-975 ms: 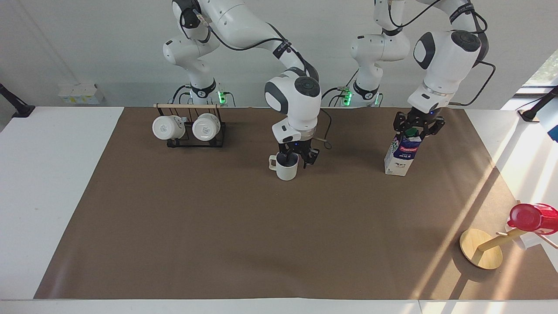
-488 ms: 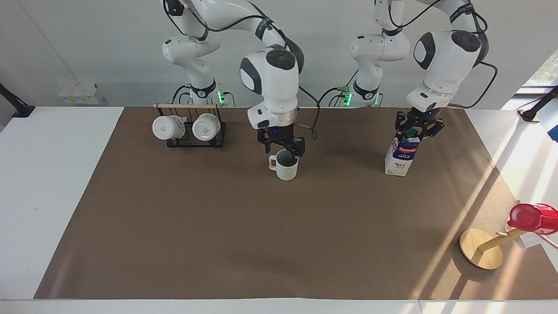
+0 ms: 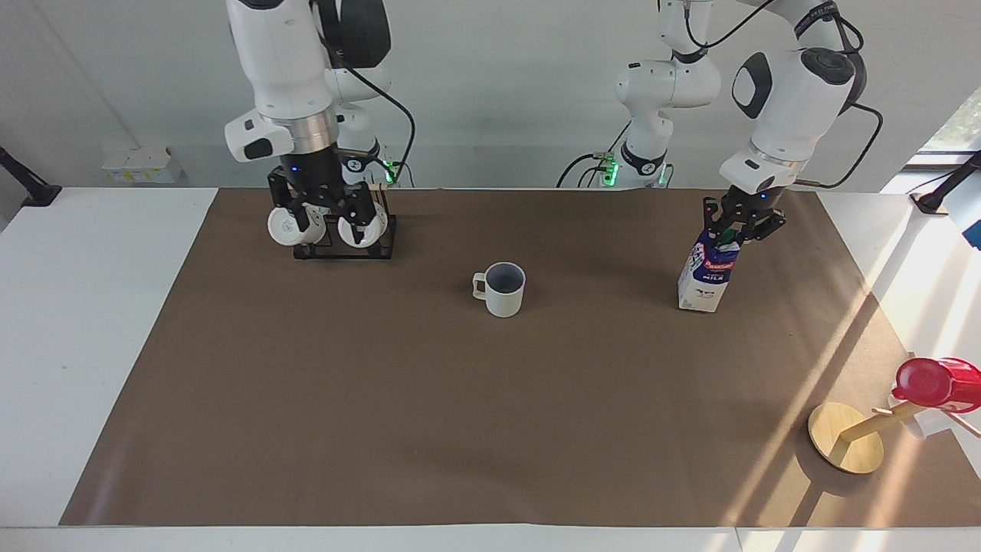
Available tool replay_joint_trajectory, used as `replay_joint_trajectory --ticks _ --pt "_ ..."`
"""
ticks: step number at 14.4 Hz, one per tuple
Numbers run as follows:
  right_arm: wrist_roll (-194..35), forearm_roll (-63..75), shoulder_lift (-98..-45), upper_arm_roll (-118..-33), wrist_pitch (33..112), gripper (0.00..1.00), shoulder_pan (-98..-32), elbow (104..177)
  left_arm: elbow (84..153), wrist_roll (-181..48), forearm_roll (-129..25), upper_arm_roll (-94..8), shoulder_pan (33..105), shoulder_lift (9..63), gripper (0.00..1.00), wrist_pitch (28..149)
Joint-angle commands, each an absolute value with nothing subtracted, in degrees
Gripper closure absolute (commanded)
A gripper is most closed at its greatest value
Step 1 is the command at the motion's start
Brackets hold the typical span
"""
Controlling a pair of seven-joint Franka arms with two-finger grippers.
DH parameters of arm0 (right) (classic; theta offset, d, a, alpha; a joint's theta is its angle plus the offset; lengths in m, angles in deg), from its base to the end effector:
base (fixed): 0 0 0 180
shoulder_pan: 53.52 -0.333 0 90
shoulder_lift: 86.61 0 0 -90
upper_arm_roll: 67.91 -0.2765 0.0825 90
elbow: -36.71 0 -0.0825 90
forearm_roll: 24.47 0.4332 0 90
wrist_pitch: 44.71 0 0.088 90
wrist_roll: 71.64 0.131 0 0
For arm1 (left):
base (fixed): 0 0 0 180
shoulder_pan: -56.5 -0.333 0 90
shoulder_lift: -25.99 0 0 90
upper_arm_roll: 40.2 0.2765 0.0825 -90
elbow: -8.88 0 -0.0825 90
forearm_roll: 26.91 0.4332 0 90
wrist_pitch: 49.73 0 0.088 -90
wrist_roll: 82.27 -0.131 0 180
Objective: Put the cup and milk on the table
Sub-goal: 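Lift the carton with the left gripper while the right gripper withdraws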
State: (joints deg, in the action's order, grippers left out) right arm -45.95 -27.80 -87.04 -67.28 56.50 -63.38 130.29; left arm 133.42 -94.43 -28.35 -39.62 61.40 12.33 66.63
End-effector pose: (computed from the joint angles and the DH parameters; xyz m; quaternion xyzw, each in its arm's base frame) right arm 0.6160 0.0935 0.5515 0.9874 -0.1391 0.0756 0.0064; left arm 0.5474 -0.0433 0.4219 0.9892 -0.1382 0.0485 0.0094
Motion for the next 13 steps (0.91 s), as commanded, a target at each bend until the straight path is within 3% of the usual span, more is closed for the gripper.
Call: replay_joint_trajectory --ticks 1,7,13 --pt "-51.4 -27.1 -89.4 -67.9 55.6 0.00 -59.1 130.9 126.7 -87.8 -28.8 -40.0 62.0 15.0 0.61 60.1" --pt "-58.0 -28.0 -89.9 -67.8 47.0 0.00 -54.5 125.5 123.2 -66.3 -33.2 -40.8 72.2 15.3 0.61 54.9" --pt "-61.1 -27.8 -88.7 -67.9 41.3 0.00 -54.3 122.1 123.8 -53.6 -33.1 -41.1 83.0 15.7 0.61 62.2"
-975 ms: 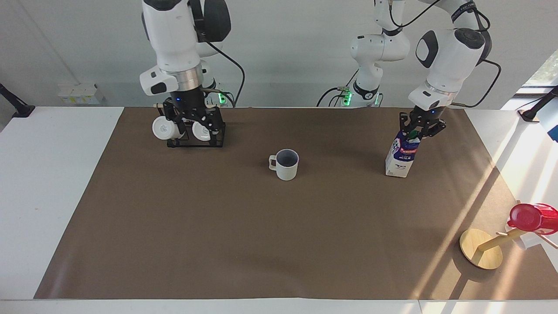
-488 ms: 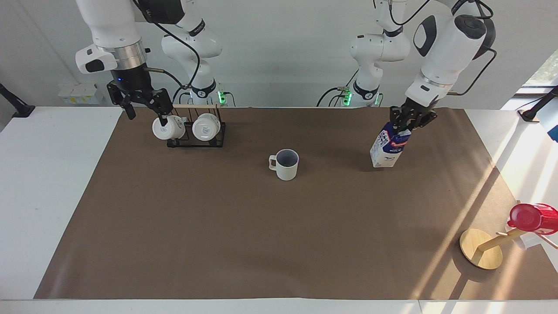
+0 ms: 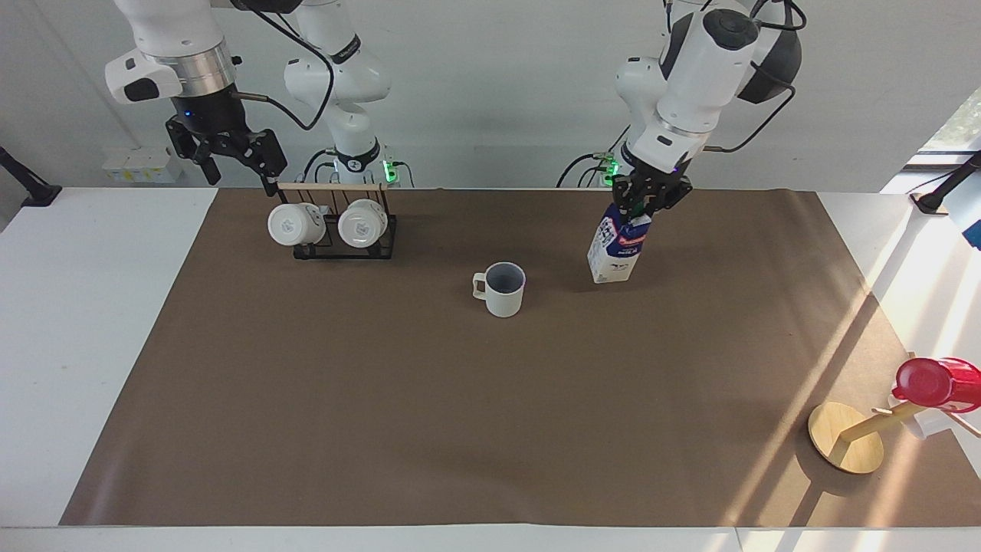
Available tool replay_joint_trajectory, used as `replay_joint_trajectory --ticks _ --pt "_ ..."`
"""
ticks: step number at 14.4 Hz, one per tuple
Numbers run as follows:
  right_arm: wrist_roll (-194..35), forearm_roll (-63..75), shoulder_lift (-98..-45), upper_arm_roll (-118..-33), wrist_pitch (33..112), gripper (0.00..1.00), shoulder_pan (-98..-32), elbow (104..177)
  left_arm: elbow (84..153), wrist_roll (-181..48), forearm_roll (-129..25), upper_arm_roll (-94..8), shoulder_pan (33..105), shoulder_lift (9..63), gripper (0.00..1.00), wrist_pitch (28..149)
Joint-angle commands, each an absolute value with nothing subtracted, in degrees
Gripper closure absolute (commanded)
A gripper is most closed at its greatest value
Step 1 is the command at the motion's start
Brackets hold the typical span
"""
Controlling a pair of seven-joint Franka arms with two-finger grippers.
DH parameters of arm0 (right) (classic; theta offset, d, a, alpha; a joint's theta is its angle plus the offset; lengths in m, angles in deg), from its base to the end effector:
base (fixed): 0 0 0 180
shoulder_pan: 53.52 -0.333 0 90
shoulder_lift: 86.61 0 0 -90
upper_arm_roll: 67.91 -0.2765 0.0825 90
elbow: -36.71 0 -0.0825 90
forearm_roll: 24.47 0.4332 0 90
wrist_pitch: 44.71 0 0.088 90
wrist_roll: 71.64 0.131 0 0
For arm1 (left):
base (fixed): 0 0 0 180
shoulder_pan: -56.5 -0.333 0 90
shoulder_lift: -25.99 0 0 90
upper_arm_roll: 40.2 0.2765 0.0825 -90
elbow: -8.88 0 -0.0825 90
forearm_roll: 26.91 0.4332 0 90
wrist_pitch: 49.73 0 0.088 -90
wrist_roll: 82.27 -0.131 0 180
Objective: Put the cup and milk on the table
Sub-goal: 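Lift the carton with the left gripper while the right gripper withdraws, then lower the milk carton beside the white mug with the left gripper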
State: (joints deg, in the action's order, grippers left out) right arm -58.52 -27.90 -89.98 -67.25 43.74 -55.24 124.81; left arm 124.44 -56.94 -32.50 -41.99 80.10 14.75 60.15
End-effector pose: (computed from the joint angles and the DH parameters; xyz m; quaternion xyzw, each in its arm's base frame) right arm 0.5862 0.0027 0.6110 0.9933 -0.1067 0.0358 0.0253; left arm 0.5086 -0.2520 0.4715 0.9978 0.0140 0.0251 0.0601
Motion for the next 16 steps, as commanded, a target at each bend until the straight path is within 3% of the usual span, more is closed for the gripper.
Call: replay_joint_trajectory --ticks 1,8,16 --pt "-61.2 -27.0 -88.6 -67.9 41.2 0.00 -54.3 122.0 123.9 -52.0 -33.0 -41.1 83.9 16.8 0.61 63.8" --pt "-62.5 -24.8 -88.8 -67.6 40.5 0.00 -54.0 122.7 126.6 -49.2 -32.4 -41.2 86.4 20.7 0.61 71.8" --pt "-61.9 -24.6 -89.1 -67.6 41.4 0.00 -54.0 123.0 128.8 -48.7 -32.3 -41.2 87.2 20.5 0.61 73.3"
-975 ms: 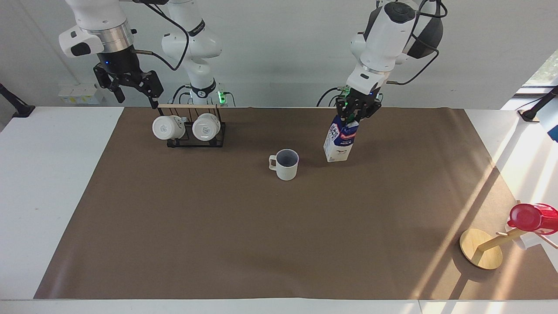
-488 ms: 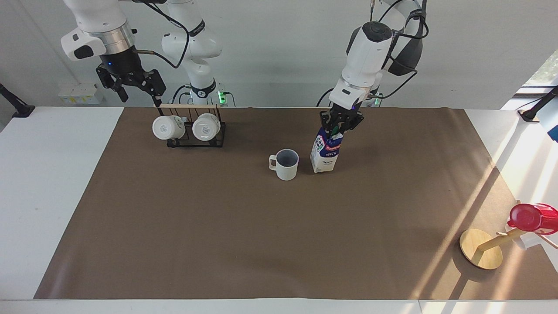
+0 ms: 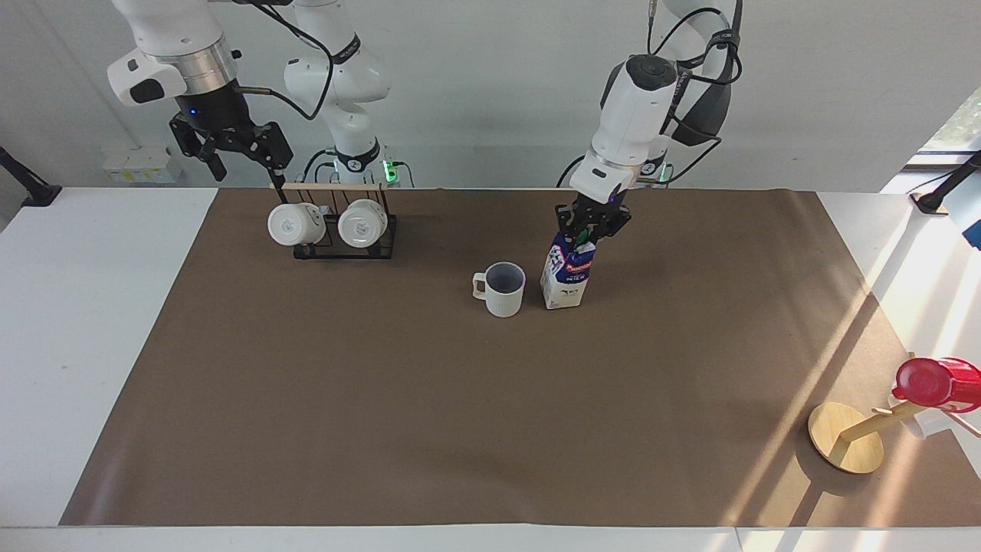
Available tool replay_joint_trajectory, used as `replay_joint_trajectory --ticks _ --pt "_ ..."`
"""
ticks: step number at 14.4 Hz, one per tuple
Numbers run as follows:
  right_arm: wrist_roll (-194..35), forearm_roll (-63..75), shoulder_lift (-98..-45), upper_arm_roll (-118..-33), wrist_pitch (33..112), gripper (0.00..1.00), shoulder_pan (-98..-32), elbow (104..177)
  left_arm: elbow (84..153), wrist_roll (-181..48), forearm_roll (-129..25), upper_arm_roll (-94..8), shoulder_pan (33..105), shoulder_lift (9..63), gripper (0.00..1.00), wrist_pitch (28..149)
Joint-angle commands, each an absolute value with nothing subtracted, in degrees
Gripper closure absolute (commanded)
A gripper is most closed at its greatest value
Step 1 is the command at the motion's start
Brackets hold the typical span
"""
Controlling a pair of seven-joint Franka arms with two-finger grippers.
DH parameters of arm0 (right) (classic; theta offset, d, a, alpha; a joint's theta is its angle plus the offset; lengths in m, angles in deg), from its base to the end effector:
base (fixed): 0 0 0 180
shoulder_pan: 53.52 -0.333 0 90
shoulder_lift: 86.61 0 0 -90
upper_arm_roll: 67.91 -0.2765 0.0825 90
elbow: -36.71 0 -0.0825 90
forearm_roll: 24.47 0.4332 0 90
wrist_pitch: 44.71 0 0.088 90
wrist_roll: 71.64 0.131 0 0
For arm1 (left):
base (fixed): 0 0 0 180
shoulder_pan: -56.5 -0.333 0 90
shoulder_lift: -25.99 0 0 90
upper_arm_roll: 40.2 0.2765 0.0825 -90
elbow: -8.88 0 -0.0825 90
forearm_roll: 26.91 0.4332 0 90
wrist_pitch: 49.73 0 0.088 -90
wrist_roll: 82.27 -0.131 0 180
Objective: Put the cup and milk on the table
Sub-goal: 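Lower the milk carton beside the white mug with the left gripper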
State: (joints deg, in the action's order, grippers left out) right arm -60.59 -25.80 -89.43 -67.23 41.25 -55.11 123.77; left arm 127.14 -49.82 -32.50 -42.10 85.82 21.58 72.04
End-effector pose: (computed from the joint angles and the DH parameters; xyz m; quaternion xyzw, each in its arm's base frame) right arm 0.5834 0.0059 0.6105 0.9958 -0.0893 0.0161 0.0096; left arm 0.5063 -0.3144 0.3979 0.9962 0.0334 0.0365 0.0719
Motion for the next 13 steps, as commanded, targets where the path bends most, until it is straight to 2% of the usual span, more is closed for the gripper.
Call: replay_joint_trajectory --ticks 1,7,9,12,13 --pt "-62.0 -24.6 -89.0 -67.6 41.4 0.00 -54.0 123.0 128.8 -48.7 -32.3 -41.2 87.2 20.5 0.61 73.3" --pt "-61.9 -24.6 -89.1 -67.6 41.3 0.00 -53.9 123.0 128.9 -48.7 -32.2 -41.2 87.2 20.5 0.57 73.2" --pt "-61.9 -24.6 -89.1 -67.6 41.3 0.00 -54.0 123.0 128.8 -48.8 -32.2 -41.2 87.2 20.5 0.43 72.9" --pt "-61.9 -24.6 -89.1 -67.6 41.3 0.00 -53.9 123.0 128.1 -47.6 -32.2 -41.2 87.2 20.5 0.00 72.3" --pt "-61.9 -24.6 -89.1 -67.6 41.3 0.00 -53.9 123.0 127.5 -46.1 -32.3 -41.2 87.2 20.5 0.00 71.7"
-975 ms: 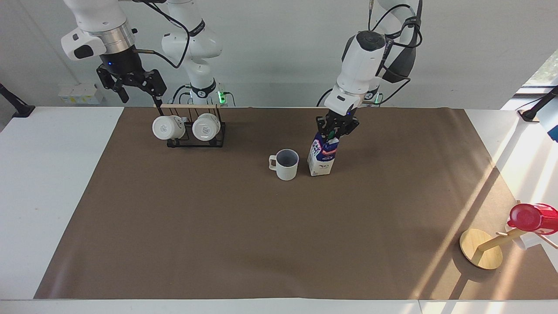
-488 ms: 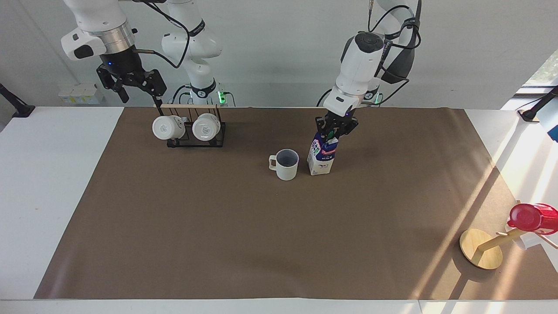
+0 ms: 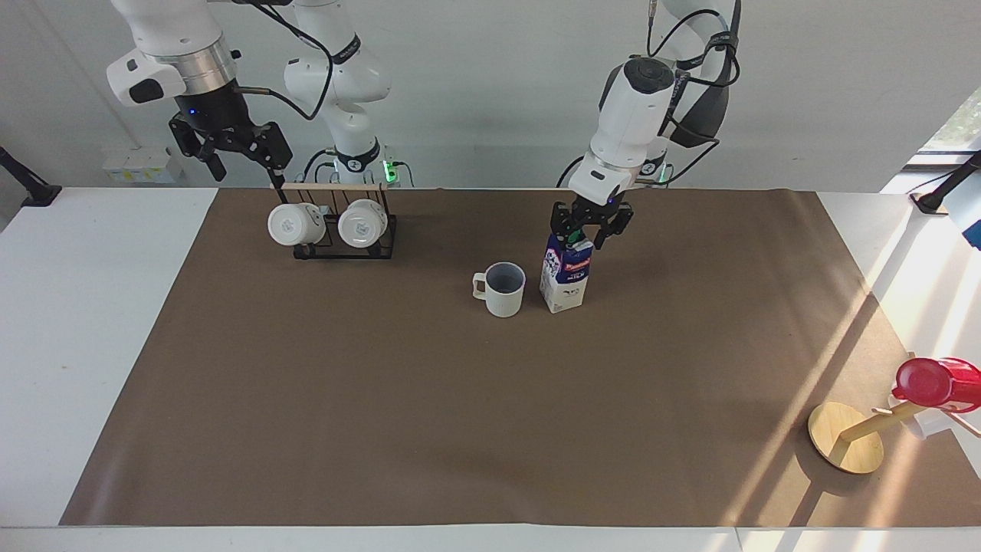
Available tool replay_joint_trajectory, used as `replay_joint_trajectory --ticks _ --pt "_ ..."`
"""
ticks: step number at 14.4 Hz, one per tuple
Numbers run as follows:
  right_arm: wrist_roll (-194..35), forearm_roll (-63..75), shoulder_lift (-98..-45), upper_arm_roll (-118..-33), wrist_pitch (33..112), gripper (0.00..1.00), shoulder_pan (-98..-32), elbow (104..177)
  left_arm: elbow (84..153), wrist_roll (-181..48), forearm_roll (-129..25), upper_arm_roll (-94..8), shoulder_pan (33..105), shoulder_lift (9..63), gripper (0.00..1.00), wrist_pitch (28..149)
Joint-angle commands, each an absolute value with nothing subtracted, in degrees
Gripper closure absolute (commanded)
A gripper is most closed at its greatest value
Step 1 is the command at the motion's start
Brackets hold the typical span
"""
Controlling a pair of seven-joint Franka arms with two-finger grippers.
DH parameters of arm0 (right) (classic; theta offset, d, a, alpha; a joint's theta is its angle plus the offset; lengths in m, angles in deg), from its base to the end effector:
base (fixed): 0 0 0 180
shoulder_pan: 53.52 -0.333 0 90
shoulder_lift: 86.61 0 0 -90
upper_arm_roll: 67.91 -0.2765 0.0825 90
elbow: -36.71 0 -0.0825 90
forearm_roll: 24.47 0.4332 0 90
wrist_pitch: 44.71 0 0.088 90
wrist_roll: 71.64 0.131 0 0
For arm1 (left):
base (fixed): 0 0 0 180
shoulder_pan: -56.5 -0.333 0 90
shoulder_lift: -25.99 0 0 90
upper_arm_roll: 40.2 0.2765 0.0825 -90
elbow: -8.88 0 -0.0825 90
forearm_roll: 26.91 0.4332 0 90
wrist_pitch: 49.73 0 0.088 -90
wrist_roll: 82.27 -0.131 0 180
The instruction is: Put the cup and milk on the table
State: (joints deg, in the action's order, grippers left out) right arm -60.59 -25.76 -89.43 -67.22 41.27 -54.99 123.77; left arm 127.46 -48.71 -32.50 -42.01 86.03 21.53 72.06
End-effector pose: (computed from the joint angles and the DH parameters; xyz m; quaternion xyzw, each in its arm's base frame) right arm 0.5835 0.0047 0.6105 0.9957 -0.0904 0.0162 0.0093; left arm 0.5046 -0.3148 0.3955 0.9960 0.0421 0.0339 0.0712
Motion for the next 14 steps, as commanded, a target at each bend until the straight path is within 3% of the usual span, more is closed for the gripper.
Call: replay_joint_trajectory --ticks 1,7,14 --pt "-61.9 -24.6 -89.1 -67.6 41.3 0.00 -54.0 123.0 126.0 -45.9 -32.3 -41.2 87.2 20.6 0.00 69.7" --pt "-61.9 -24.6 -89.1 -67.6 41.3 0.00 -53.9 123.0 118.0 -49.6 -32.3 -40.5 86.0 18.6 0.00 54.6" --pt "-61.9 -24.6 -89.1 -67.6 41.3 0.00 -53.9 123.0 107.7 -76.5 -31.7 -40.5 69.5 17.0 0.00 39.4"
